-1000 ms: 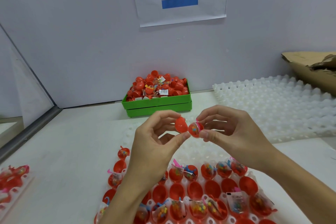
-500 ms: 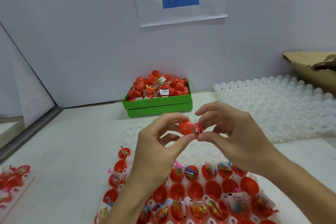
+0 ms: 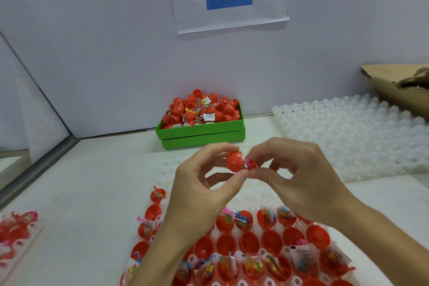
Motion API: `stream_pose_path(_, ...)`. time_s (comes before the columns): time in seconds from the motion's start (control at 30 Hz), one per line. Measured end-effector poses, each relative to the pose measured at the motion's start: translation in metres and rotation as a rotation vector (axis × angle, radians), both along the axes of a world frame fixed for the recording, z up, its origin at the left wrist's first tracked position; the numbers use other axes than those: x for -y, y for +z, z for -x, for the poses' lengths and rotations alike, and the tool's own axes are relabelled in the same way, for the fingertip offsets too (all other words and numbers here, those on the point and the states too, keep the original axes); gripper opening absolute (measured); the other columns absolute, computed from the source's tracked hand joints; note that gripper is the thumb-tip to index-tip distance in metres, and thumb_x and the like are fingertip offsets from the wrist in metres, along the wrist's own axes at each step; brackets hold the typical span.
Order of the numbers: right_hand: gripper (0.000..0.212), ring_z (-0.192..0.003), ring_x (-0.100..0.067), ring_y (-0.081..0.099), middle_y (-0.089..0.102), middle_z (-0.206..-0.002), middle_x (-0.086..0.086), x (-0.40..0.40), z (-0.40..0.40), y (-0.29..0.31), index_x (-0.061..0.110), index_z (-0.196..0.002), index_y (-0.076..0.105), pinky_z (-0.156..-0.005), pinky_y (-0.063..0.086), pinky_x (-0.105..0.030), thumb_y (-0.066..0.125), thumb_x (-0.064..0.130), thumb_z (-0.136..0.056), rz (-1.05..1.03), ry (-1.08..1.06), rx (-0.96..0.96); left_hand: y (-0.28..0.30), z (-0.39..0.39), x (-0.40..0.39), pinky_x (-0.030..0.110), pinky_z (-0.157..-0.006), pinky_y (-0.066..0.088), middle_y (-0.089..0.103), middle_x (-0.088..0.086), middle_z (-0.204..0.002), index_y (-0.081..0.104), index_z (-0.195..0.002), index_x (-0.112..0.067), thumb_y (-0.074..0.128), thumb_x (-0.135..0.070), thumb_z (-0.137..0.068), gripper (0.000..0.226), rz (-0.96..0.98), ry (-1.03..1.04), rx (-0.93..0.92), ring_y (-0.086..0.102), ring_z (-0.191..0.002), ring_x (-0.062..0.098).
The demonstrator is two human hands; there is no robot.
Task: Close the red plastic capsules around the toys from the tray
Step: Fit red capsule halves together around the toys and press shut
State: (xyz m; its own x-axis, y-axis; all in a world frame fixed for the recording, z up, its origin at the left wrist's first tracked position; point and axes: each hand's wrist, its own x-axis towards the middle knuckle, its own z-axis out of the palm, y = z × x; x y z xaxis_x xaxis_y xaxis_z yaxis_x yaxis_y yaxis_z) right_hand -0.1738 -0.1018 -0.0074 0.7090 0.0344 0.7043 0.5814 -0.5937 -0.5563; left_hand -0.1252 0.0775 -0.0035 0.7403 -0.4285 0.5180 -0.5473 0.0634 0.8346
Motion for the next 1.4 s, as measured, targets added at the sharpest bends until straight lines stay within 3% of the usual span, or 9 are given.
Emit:
stream_pose_path(0.33, 0.014, -0.079, -0.008, 0.065, 0.07, -0.088, 0.011, -0.0001, 0.0004, -0.0025, 0.017, -0.094, 0.075, -0.064, 0.047, -0.012, 0.078, 0.013, -0.081, 0.051, -0.005, 0.024, -0.0035, 0.003, 0.0053, 0.017, -0.071, 0.057, 0.07, -0.012, -0.089, 0.07, -0.097, -0.024, 0.072, -0.009, -0.079, 0.024, -0.046, 0.097, 0.126, 0.069, -0.09, 0.013)
stream_pose_path(0.57, 0.014, -0.076, 0.003, 0.061, 0.068, -0.084, 0.015, -0.001, 0.0003, -0.0018, 0.018, -0.09, 0.073, -0.064, 0.041, -0.004, 0.079, 0.011, -0.079, 0.074, -0.049, 0.065, -0.0048, 0.0041, 0.0061, 0.017, -0.071, 0.057, 0.07, -0.011, -0.087, 0.071, -0.097, -0.02, 0.073, -0.005, -0.079, 0.023, -0.07, 0.124, 0.183, 0.069, -0.088, 0.014)
stream_pose_path(0.63, 0.01, -0.076, 0.002, 0.062, 0.069, -0.084, 0.014, -0.0017, 0.0007, -0.0016, 0.018, -0.09, 0.074, -0.065, 0.044, -0.005, 0.077, 0.014, -0.081, 0.091, -0.052, 0.086, -0.0043, 0.0039, 0.0056, 0.016, -0.071, 0.056, 0.07, -0.012, -0.087, 0.071, -0.097, -0.021, 0.074, -0.006, -0.079, 0.024, -0.061, 0.121, 0.164, 0.069, -0.088, 0.012)
stream_pose_path(0.77, 0.012, -0.074, -0.008, 0.066, 0.072, -0.086, 0.007, -0.001, 0.0009, -0.0024, 0.017, -0.092, 0.077, -0.063, 0.053, -0.02, 0.076, 0.014, -0.081, 0.135, -0.072, 0.125, -0.0033, 0.005, 0.0059, 0.017, -0.07, 0.057, 0.071, -0.012, -0.088, 0.071, -0.097, -0.023, 0.071, -0.011, -0.078, 0.022, -0.031, 0.107, 0.117, 0.07, -0.089, 0.012)
stream_pose_path(0.97, 0.01, -0.07, -0.011, 0.065, 0.071, -0.086, 0.005, 0.0018, -0.0001, -0.0026, 0.015, -0.093, 0.078, -0.063, 0.053, -0.022, 0.074, 0.014, -0.084, 0.149, -0.086, 0.16, -0.0022, 0.0048, 0.0034, 0.018, -0.071, 0.057, 0.073, -0.01, -0.093, 0.071, -0.1, -0.021, 0.074, -0.001, -0.082, 0.027, -0.004, 0.067, 0.1, 0.07, -0.092, 0.013)
stream_pose_path(1.1, 0.009, -0.07, -0.012, 0.065, 0.071, -0.086, 0.004, 0.0034, -0.0007, -0.0029, 0.015, -0.093, 0.078, -0.062, 0.053, -0.025, 0.074, 0.013, -0.085, 0.166, -0.09, 0.162, -0.003, 0.0059, 0.0055, 0.016, -0.071, 0.056, 0.072, -0.012, -0.093, 0.071, -0.099, -0.025, 0.072, -0.009, -0.081, 0.024, -0.006, 0.08, 0.11, 0.07, -0.094, 0.013)
stream_pose_path(1.4, 0.017, -0.076, -0.005, 0.064, 0.07, -0.085, 0.011, -0.0005, 0.001, -0.0014, 0.018, -0.097, 0.07, -0.062, 0.05, -0.014, 0.076, 0.019, -0.081, 0.073, -0.052, 0.106, -0.0072, 0.0056, 0.0087, 0.017, -0.069, 0.057, 0.071, -0.012, -0.088, 0.07, -0.095, -0.029, 0.073, -0.005, -0.08, 0.027, -0.019, 0.128, 0.123, 0.069, -0.093, 0.012)
